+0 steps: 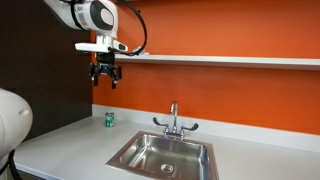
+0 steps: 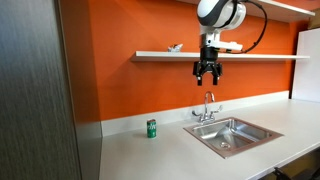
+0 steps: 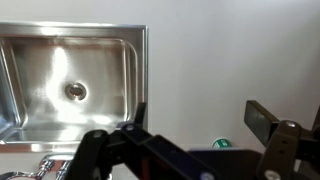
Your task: Place the pack of fritos on the left side of the bottom shelf
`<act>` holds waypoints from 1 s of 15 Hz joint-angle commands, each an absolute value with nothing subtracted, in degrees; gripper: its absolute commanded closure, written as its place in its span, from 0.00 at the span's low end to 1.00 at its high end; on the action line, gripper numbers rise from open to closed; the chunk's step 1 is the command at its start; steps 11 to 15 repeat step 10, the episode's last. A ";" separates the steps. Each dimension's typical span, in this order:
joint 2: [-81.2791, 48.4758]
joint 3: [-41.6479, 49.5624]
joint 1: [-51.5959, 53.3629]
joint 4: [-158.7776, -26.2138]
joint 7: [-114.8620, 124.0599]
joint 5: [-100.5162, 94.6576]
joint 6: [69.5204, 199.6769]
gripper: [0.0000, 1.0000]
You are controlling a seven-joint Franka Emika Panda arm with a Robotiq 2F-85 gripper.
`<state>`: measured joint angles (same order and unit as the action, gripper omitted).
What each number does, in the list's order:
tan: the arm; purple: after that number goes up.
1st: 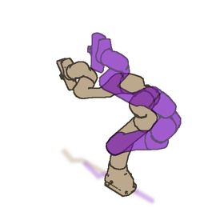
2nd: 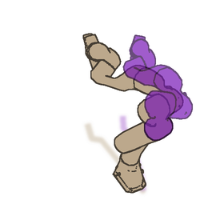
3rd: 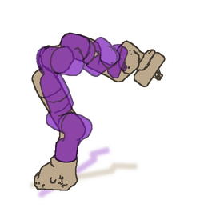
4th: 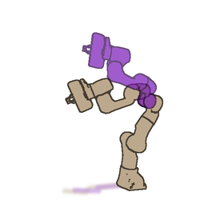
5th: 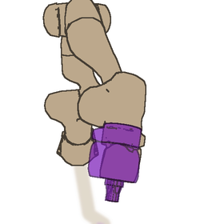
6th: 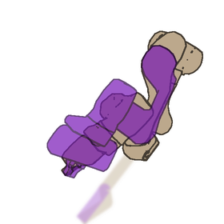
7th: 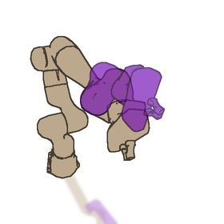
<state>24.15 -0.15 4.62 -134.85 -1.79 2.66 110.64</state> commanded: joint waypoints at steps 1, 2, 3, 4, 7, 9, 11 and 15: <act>24.45 -0.53 3.89 -135.25 -2.01 2.92 110.49 0.00; 24.78 -0.41 3.85 -135.60 -2.02 2.93 110.49 0.00; 25.03 -0.36 3.84 -135.81 -2.02 2.93 110.49 0.00; 25.21 -0.34 3.83 -135.91 -2.02 2.94 110.49 0.00; 25.42 -0.34 3.84 -136.00 -2.03 2.94 110.48 0.00; 25.43 -0.34 3.84 -136.02 -2.03 2.94 110.49 0.00; 25.43 -0.34 3.84 -136.03 -2.03 2.94 110.49 0.00; 25.43 -0.34 3.84 -136.03 -2.03 2.94 110.49 0.00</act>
